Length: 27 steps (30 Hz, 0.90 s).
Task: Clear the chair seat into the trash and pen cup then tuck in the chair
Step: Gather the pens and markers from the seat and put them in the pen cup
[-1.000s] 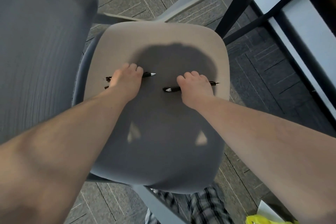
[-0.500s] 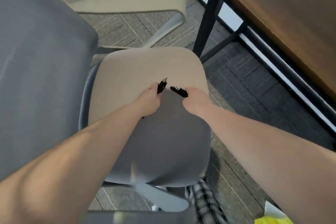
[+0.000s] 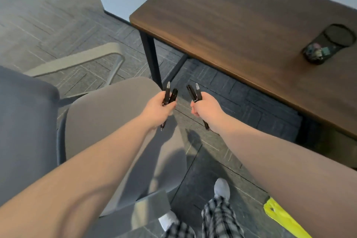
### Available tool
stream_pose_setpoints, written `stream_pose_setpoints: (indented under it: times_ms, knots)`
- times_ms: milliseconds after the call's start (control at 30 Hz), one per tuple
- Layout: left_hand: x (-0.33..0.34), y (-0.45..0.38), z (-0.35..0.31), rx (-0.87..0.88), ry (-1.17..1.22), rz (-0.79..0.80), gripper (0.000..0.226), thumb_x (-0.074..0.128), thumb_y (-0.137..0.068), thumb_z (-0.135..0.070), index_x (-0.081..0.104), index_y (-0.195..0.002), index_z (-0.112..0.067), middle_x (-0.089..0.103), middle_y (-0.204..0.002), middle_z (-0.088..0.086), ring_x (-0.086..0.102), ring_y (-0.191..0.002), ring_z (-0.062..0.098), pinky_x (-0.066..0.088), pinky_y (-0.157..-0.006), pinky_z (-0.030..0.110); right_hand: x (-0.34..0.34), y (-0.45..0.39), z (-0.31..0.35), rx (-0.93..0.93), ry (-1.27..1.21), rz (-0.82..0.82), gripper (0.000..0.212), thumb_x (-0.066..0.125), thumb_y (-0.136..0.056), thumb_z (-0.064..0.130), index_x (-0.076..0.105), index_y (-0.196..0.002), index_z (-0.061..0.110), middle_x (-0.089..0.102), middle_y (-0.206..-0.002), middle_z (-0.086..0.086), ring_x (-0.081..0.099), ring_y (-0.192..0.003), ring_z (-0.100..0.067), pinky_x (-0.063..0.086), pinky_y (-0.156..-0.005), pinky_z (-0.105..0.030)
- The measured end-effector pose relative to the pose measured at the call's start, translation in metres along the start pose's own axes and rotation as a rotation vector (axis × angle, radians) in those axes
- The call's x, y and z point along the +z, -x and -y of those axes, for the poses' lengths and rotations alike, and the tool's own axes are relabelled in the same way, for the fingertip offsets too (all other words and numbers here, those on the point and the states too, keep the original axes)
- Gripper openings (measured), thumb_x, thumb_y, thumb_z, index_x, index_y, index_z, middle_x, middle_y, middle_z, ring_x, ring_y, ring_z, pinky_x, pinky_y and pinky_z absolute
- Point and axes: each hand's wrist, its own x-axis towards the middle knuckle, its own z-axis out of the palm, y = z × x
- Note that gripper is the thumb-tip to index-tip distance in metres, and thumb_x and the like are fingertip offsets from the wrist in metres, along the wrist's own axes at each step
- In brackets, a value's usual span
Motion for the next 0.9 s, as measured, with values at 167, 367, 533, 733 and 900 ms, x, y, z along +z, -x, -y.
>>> stream_pose_setpoints:
  times_ms: [167, 367, 533, 733, 900]
  knots:
    - [0.042, 0.004, -0.059, 0.07, 0.09, 0.05, 0.017, 0.065, -0.085, -0.017, 0.061, -0.083, -0.033, 0.07, -0.093, -0.002, 0.067, -0.101, 0.022, 0.048, -0.101, 0.044, -0.065, 0.012, -0.008, 0.033, -0.218, -0.046, 0.024, 0.041, -0.07, -0.01, 0.051, -0.068, 0.012, 0.054, -0.065, -0.008, 0.048, -0.065, -0.023, 0.041, -0.067, -0.036]
    - [0.093, 0.0, -0.119, 0.164, 0.027, 0.118, 0.009, 0.061, -0.089, -0.019, 0.059, -0.09, -0.028, 0.071, -0.092, -0.003, 0.068, -0.095, 0.014, 0.049, -0.1, 0.041, -0.136, 0.017, -0.016, 0.04, -0.339, -0.115, 0.027, 0.04, -0.074, -0.014, 0.05, -0.068, 0.01, 0.052, -0.065, -0.009, 0.046, -0.062, -0.02, 0.039, -0.057, -0.03]
    - [0.134, -0.006, -0.163, 0.194, 0.019, 0.131, 0.01, 0.06, -0.089, -0.02, 0.06, -0.099, -0.023, 0.071, -0.1, 0.002, 0.065, -0.102, 0.02, 0.048, -0.101, 0.043, -0.191, 0.016, -0.021, 0.021, -0.407, -0.175, 0.027, 0.039, -0.077, -0.014, 0.05, -0.068, 0.009, 0.051, -0.064, -0.01, 0.045, -0.059, -0.019, 0.037, -0.055, -0.028]
    - [0.171, -0.021, -0.217, 0.223, 0.099, 0.141, 0.014, 0.059, -0.09, -0.015, 0.061, -0.104, -0.018, 0.071, -0.102, 0.005, 0.067, -0.1, 0.018, 0.05, -0.099, 0.04, -0.251, 0.01, -0.016, -0.042, -0.496, -0.225, 0.026, 0.039, -0.077, -0.014, 0.049, -0.071, 0.009, 0.05, -0.063, -0.009, 0.043, -0.056, -0.018, 0.038, -0.055, -0.029]
    - [0.197, -0.04, -0.259, 0.263, 0.174, 0.118, 0.013, 0.063, -0.082, -0.02, 0.062, -0.084, -0.033, 0.069, -0.104, 0.009, 0.063, -0.107, 0.028, 0.047, -0.101, 0.048, -0.299, 0.0, 0.004, -0.051, -0.62, -0.257, 0.029, 0.034, -0.081, -0.018, 0.048, -0.071, 0.005, 0.046, -0.063, -0.011, 0.041, -0.055, -0.018, 0.036, -0.054, -0.028]
